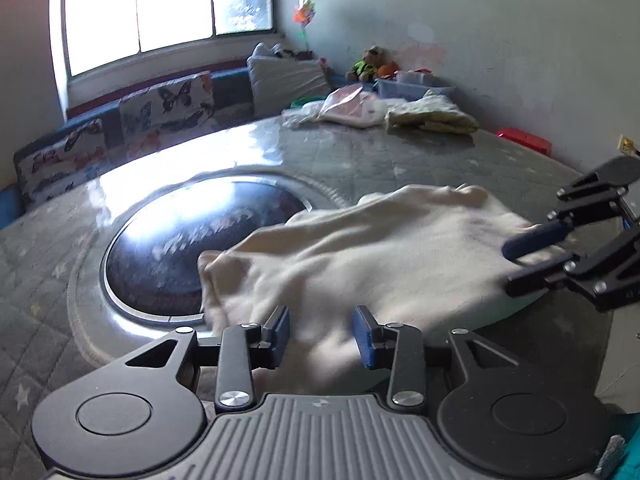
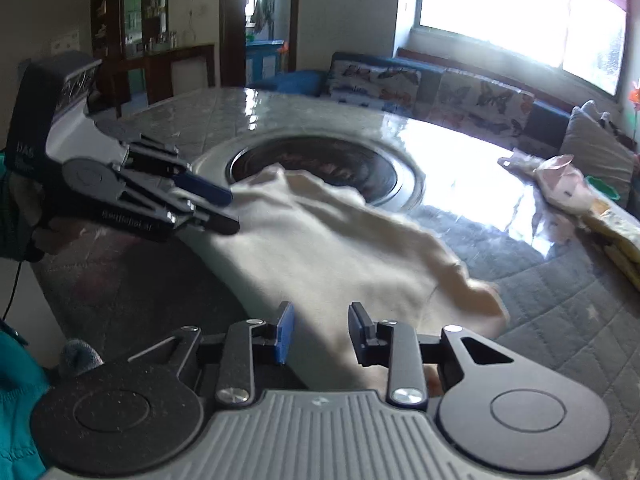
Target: Fold clothes
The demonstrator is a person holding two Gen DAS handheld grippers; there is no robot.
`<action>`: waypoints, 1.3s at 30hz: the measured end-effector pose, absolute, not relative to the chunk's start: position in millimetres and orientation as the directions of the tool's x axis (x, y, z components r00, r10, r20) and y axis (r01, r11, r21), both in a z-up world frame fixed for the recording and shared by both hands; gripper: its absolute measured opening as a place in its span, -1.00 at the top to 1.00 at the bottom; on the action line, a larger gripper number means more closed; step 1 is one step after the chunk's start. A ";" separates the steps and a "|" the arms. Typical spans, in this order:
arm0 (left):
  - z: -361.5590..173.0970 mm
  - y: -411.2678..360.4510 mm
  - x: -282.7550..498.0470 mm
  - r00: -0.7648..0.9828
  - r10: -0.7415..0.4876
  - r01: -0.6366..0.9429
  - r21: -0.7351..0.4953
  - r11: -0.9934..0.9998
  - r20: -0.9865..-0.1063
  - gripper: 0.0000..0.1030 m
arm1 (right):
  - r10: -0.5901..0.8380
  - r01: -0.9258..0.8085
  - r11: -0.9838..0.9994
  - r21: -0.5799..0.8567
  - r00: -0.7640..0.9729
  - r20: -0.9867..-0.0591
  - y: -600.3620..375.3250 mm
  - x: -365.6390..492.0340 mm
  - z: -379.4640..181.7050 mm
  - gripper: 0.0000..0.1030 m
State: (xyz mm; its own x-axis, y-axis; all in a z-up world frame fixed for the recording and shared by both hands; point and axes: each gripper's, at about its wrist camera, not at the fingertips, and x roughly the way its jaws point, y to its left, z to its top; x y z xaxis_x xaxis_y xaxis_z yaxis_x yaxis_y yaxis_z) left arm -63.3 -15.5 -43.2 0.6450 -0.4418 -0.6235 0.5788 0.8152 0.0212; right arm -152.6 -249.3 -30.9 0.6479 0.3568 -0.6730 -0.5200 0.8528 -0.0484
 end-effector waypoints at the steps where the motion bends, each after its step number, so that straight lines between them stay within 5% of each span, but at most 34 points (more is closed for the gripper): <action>1: -43.3 -11.5 -62.6 0.641 -0.444 0.573 0.006 0.819 -0.626 0.25 | 0.361 -0.529 0.848 -0.045 0.637 -0.681 -247.0 -152.3 -34.0 0.42; 8: -32.5 8.3 -51.0 0.646 -0.474 0.521 -0.108 0.847 -0.599 0.24 | 0.401 -0.542 0.840 -0.008 0.631 -0.664 -247.1 -150.0 -24.6 0.41; 18: -32.4 21.2 -32.0 0.661 -0.421 0.452 -0.119 0.884 -0.621 0.24 | 0.418 -0.569 0.823 0.000 0.604 -0.678 -245.0 -146.1 -24.0 0.41; 26: -28.4 -29.0 -40.0 0.624 -0.522 0.597 -0.075 0.798 -0.582 0.23 | 0.406 -0.544 0.839 -0.022 0.653 -0.639 -237.8 -90.4 -8.2 0.40; 39: -47.0 -43.0 -46.7 0.574 -0.553 0.649 -0.076 0.757 -0.605 0.19 | 0.318 -0.494 0.869 -0.040 0.619 -0.718 -215.7 3.0 -46.8 0.38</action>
State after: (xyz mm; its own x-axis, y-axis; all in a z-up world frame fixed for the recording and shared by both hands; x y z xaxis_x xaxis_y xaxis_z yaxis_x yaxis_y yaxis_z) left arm -46.7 -43.0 -47.0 0.5738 -0.5526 -0.6045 0.6488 0.7571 -0.0762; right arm 3.0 -215.7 -46.8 0.6191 0.3183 -0.7179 -0.4936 0.8688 -0.0405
